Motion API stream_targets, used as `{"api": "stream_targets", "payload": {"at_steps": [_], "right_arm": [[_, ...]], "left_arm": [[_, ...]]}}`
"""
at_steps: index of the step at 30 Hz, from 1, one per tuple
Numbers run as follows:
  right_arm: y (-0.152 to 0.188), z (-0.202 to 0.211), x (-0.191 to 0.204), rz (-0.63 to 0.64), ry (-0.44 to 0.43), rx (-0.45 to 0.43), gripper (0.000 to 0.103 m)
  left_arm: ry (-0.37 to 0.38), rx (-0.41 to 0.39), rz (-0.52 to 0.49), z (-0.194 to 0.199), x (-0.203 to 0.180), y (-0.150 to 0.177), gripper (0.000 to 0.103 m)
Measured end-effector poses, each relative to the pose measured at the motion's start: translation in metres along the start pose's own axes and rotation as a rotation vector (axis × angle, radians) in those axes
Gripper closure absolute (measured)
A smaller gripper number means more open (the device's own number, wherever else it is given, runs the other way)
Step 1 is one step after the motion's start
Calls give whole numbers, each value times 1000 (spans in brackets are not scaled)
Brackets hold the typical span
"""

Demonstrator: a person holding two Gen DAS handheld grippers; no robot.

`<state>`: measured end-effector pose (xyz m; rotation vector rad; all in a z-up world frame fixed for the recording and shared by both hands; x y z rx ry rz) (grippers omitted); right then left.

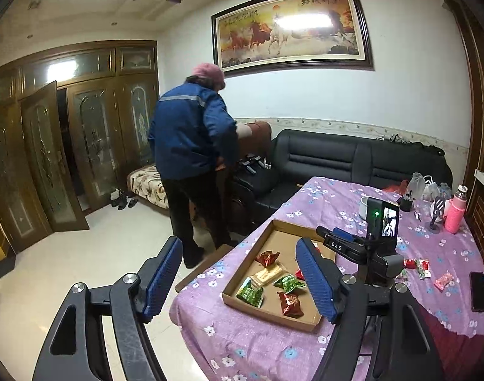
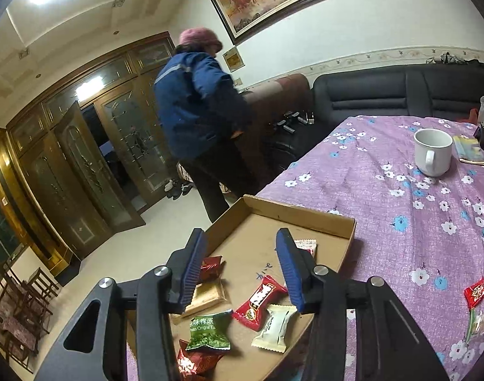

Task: Organize snacks
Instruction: 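Move both tools back from the box toward the snacks on the table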

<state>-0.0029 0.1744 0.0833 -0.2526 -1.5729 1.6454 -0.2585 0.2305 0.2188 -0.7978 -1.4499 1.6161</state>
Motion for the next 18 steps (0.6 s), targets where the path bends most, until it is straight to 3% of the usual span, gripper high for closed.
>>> {"api": "stream_targets", "payload": {"at_steps": [18], "right_arm": [[16,-10,-5,15,23,42,56]], "left_arm": [[25,43,40,-18,9,19,25]]}}
Point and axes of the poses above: each gripper's, at about its wrist camera, not at the fingertips, and z roughly against the way its jaws point, x to its left, y to its underside, the point moved 9 cm from there along -z, roughly the way its jaws point, and after that the axes turned 15 degrees about -x, right-handed, at the moved point
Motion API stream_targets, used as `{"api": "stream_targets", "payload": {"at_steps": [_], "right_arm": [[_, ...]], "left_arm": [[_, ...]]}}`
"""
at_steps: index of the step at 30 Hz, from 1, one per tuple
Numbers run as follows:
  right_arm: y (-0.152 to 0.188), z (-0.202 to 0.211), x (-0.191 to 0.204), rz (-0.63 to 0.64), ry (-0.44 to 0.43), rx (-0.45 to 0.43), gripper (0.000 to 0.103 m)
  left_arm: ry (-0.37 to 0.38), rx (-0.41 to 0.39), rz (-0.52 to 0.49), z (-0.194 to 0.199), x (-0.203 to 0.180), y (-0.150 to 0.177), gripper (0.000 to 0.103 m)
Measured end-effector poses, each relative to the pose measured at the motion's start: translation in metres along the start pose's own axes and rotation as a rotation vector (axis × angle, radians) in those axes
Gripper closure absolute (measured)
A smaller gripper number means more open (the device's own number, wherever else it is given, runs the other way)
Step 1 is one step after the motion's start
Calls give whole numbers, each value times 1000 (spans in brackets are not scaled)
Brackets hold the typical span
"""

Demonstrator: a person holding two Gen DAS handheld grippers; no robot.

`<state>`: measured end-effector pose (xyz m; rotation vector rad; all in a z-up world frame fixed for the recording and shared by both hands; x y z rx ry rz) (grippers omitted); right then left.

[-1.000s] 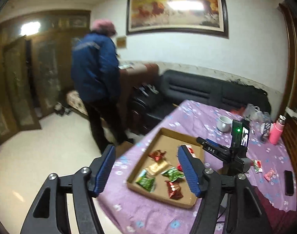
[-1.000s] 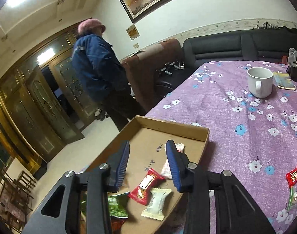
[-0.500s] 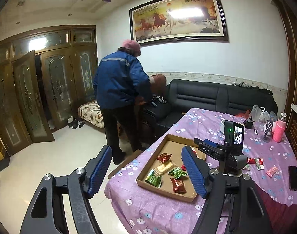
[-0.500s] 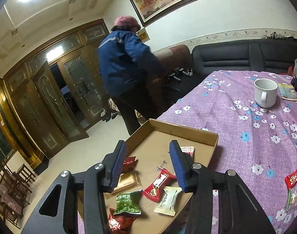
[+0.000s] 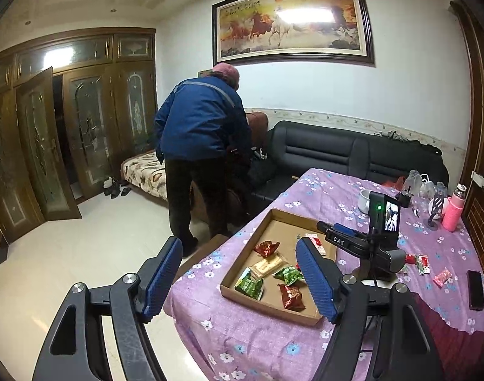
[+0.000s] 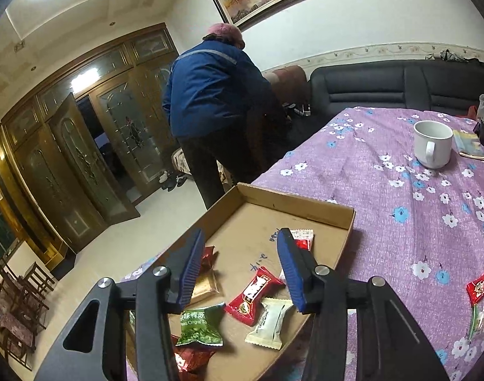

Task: Organize snacks
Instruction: 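Move both tools back from the box toward the snacks on the table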

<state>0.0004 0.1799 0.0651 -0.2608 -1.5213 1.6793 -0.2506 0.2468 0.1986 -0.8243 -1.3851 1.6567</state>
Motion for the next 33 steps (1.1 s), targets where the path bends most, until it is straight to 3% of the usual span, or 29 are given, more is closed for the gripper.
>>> {"api": "stream_targets", "payload": {"at_steps": [12,16,21,23,24,25,29,33], "right_arm": [[9,-6,-7,18,28,16,56],[3,-4,-4,43,31,-1,56],[-35,32,2,91,50,-112,56],[-52,65,6,157,41,-166,45],[-56,78,4,183,46,-184,32],[-61,98,-1,219,69,-213,28],[-67,158,-56,253,244,-227,29],[-60,210,-117,209,450,-207,29]], "left_arm": [[17,21,28,-13,2,12,25],[55,33,35,-21,-6,18,23],[234,88,27,-59,-60,35,19],[323,115,12,-77,-91,39,19],[381,127,11,-86,-110,39,19],[449,132,28,-92,-130,37,19],[634,109,110,-101,-185,27,4],[767,144,108,-100,-224,42,3]]}}
Point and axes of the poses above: each gripper's, at about its wrist camera, not at the fingertips, and z roughly against the way its jaws point, x to its left, y to its underside, the point moved 9 cm from there along -z, roughly the way its jaws point, and after that the axes turned 15 degrees about -x, right-handed, at the moved point
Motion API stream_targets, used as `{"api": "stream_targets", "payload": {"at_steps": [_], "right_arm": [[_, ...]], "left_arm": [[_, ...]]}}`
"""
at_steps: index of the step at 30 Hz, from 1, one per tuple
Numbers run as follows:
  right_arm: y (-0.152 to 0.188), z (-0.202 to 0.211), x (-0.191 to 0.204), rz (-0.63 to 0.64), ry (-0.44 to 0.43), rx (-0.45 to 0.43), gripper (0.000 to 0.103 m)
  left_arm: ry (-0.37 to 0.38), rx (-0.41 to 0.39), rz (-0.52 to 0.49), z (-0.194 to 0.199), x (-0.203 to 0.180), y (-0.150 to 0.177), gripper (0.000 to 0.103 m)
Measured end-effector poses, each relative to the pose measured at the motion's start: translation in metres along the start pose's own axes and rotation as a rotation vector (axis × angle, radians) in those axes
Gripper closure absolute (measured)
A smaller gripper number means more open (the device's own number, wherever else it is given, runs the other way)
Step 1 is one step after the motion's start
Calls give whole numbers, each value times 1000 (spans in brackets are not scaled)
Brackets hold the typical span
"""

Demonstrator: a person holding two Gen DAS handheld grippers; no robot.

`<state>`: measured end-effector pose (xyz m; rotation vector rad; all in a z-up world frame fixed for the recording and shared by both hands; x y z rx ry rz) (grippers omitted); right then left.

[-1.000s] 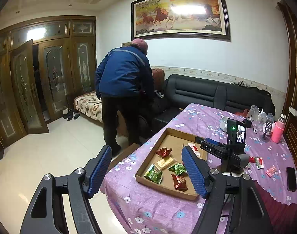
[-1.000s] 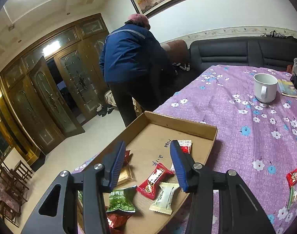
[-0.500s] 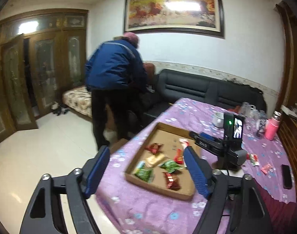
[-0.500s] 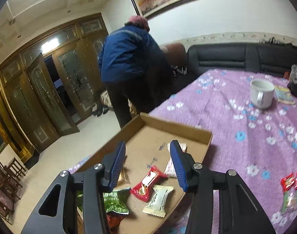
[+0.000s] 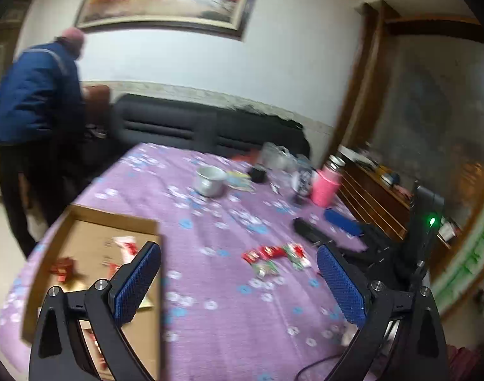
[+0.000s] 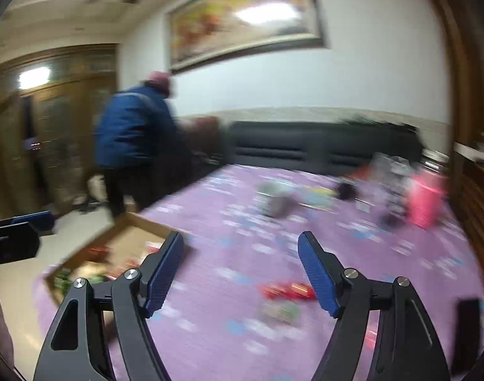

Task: Organize snacks
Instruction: 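Move both tools back from the box toward the snacks on the table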

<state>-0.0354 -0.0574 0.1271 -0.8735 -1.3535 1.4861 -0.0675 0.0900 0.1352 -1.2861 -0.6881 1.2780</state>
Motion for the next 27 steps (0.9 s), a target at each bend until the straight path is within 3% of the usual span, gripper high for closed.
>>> {"api": "stream_targets", "payload": {"at_steps": [5,8,11,16,20,23,25,27], "right_arm": [[28,44,-62,-5,182,40,29],[47,61,-80,4,235,58,29],[61,74,-97,-20,272,86,29],[73,70,-120,-76,268,121,29],[83,48,-134,-164,231,177,29],[90,33,-141,-257,189,220,29],[93,21,-143,-292,177,251,29],[97,6,-144,-311,175,276,30]], "left_arm": [[141,113,94,-8,-9,40,3],[161,157,147,0,-4,62,3],[126,167,158,9,12,68,3],[50,137,176,13,44,60,3],[1,170,160,-5,62,68,3],[9,222,151,-22,63,82,4],[38,250,146,-33,56,89,12],[69,279,128,-47,44,93,13]]}}
Point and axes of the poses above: each gripper's, at about its wrist camera, not at the fingertips, and z roughly against the way its jaws point, x to its left, y to its underside, the point moved 9 cm from there along -z, roughly the way its jaws point, and after that the axes turned 15 degrees about -x, right-handed, at the moved point
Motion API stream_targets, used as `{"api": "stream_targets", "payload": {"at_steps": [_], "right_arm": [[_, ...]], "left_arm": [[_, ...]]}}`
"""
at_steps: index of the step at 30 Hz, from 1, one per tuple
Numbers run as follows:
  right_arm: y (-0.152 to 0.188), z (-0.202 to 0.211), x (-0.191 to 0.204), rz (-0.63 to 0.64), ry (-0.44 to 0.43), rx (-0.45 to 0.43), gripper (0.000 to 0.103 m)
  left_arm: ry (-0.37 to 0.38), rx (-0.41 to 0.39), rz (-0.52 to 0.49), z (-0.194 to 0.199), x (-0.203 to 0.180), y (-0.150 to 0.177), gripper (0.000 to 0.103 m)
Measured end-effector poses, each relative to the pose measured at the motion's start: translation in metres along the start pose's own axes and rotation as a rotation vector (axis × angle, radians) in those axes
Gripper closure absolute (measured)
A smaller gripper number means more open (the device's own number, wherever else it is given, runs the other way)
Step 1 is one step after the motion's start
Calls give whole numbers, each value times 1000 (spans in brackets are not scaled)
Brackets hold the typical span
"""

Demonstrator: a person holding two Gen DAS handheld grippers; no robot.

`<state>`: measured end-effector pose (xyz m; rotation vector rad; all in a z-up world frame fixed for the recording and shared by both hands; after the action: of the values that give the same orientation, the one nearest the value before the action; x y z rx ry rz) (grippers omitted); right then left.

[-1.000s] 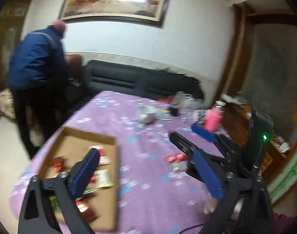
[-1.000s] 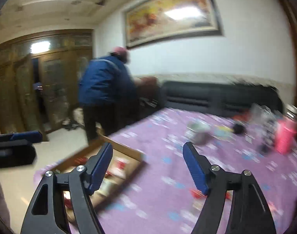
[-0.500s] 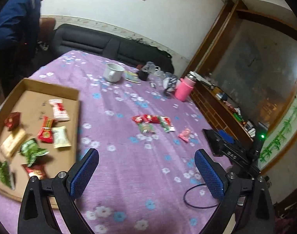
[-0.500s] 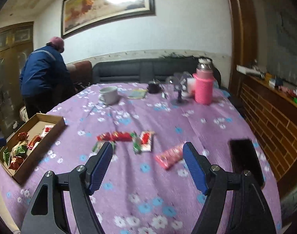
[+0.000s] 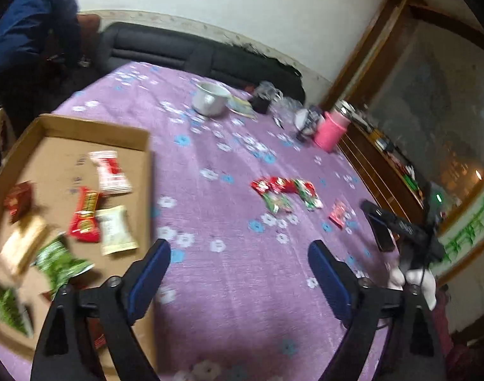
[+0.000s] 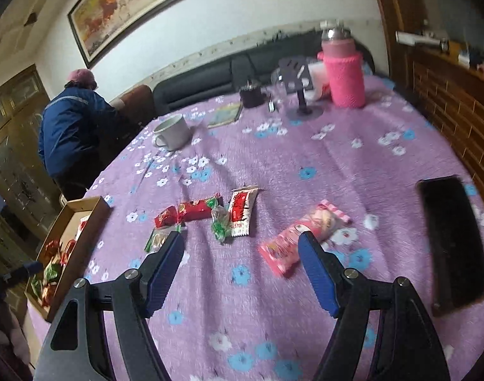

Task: Organize snacks
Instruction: 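Move both tools back from the box toward the snacks on the table, then grasp a clear green-tab bag with the left tool while the right tool grasps a green candy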

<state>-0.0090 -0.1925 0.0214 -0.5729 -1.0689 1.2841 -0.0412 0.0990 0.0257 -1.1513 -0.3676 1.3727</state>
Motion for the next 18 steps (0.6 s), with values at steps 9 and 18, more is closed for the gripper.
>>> {"api": "stream_targets", "payload": {"at_steps": [9,18], "right_arm": [[15,-86,38,74,-43,137,63],[28,-100,33,49,-74,174,84]], "left_arm": [[56,49,-253,-57,-69,3,13],[79,203,-395,-149,-94,24,30]]}}
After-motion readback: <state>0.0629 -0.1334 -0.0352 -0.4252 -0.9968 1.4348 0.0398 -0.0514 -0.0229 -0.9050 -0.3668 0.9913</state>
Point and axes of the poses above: each gripper's, at about its wrist camera, not at the fingertips, and z roughly against the way its jaws point, x to its left, y to its underside, the point moved 9 cm from there along -z, roughly the way its jaws point, and after that the axes turned 15 degrees about -x, right-handed, at the moved point
